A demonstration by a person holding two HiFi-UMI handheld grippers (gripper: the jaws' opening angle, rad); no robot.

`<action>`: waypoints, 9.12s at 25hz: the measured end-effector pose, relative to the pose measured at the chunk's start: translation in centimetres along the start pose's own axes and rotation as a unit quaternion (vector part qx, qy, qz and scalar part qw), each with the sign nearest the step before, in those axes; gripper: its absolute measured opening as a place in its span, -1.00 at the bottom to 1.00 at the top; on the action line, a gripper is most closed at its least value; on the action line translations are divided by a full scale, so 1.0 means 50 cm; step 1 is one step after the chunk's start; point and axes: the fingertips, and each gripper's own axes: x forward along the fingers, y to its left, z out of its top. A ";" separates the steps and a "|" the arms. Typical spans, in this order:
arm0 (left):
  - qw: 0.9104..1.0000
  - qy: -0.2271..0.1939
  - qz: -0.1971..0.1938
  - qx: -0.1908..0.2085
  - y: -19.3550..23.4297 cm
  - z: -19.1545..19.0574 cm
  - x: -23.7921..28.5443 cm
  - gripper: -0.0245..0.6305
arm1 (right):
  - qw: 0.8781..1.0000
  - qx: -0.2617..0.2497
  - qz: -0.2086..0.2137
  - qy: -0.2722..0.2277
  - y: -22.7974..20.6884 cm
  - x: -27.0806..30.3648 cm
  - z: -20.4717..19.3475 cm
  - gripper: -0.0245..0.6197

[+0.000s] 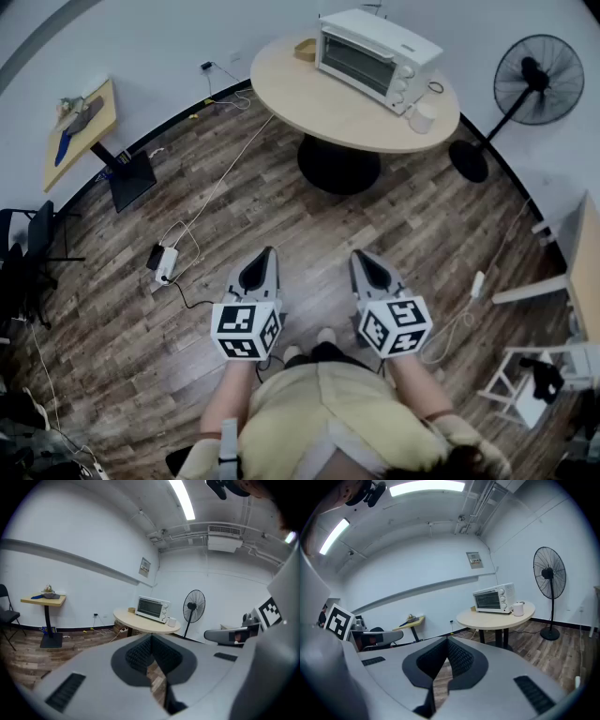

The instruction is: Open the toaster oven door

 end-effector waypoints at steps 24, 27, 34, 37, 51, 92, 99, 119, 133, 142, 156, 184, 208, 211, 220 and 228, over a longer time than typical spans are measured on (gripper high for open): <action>0.998 0.002 -0.051 -0.024 -0.041 -0.002 0.027 -0.92 | 1.000 0.018 0.013 0.011 -0.011 0.034 -0.023 -0.92; 0.998 0.008 -0.051 -0.026 -0.050 -0.002 0.043 -0.92 | 1.000 0.022 0.017 0.013 -0.024 0.039 -0.018 -0.92; 0.998 0.019 -0.046 -0.032 -0.072 -0.005 0.086 -0.92 | 0.999 0.031 0.019 0.014 -0.068 0.044 -0.010 -0.92; 0.997 0.025 -0.054 -0.042 -0.090 -0.007 0.105 -0.92 | 0.999 0.034 0.017 0.014 -0.093 0.045 -0.006 -0.92; 0.997 0.035 -0.062 -0.041 -0.078 0.011 0.222 -0.92 | 0.998 0.048 0.007 0.029 -0.163 0.122 0.001 -0.92; 0.894 -0.007 -0.242 -0.377 0.067 0.269 0.687 -0.45 | 0.991 0.059 -0.117 0.039 -0.278 0.480 0.129 -0.91; 0.893 -0.011 -0.233 -0.386 0.067 0.303 0.783 -0.44 | 0.991 0.058 -0.117 0.029 -0.342 0.532 0.163 -0.91; 0.894 -0.020 -0.224 -0.388 0.005 0.432 1.078 -0.44 | 0.996 0.042 -0.080 0.023 -0.548 0.667 0.280 -0.91; 0.892 -0.018 -0.208 -0.401 -0.010 0.467 1.206 -0.44 | 0.996 0.049 -0.055 0.040 -0.628 0.736 0.294 -0.91; 0.892 -0.018 -0.199 -0.405 -0.017 0.483 1.248 -0.44 | 0.996 0.058 -0.042 0.050 -0.652 0.763 0.291 -0.91; 0.902 -0.022 -0.193 -0.384 -0.008 0.496 1.275 -0.43 | 0.995 0.073 -0.040 0.055 -0.672 0.776 0.276 -0.91; 0.877 0.020 -0.237 -0.418 0.009 0.451 1.231 -0.44 | 0.987 0.078 -0.139 0.025 -0.633 0.714 0.274 -0.91; 0.882 0.057 -0.216 -0.415 0.069 0.341 1.136 -0.48 | 0.979 0.081 -0.182 0.029 -0.538 0.637 0.214 -0.91; 0.883 0.060 -0.211 -0.415 0.075 0.330 1.128 -0.48 | 0.979 0.082 -0.182 0.031 -0.535 0.632 0.208 -0.91; 0.883 0.073 -0.187 -0.424 0.101 0.278 1.097 -0.52 | 0.981 0.081 -0.174 0.039 -0.517 0.625 0.191 -0.91; 0.887 0.091 -0.167 -0.422 0.123 0.230 1.077 -0.56 | 0.980 0.084 -0.175 0.043 -0.516 0.618 0.179 -0.91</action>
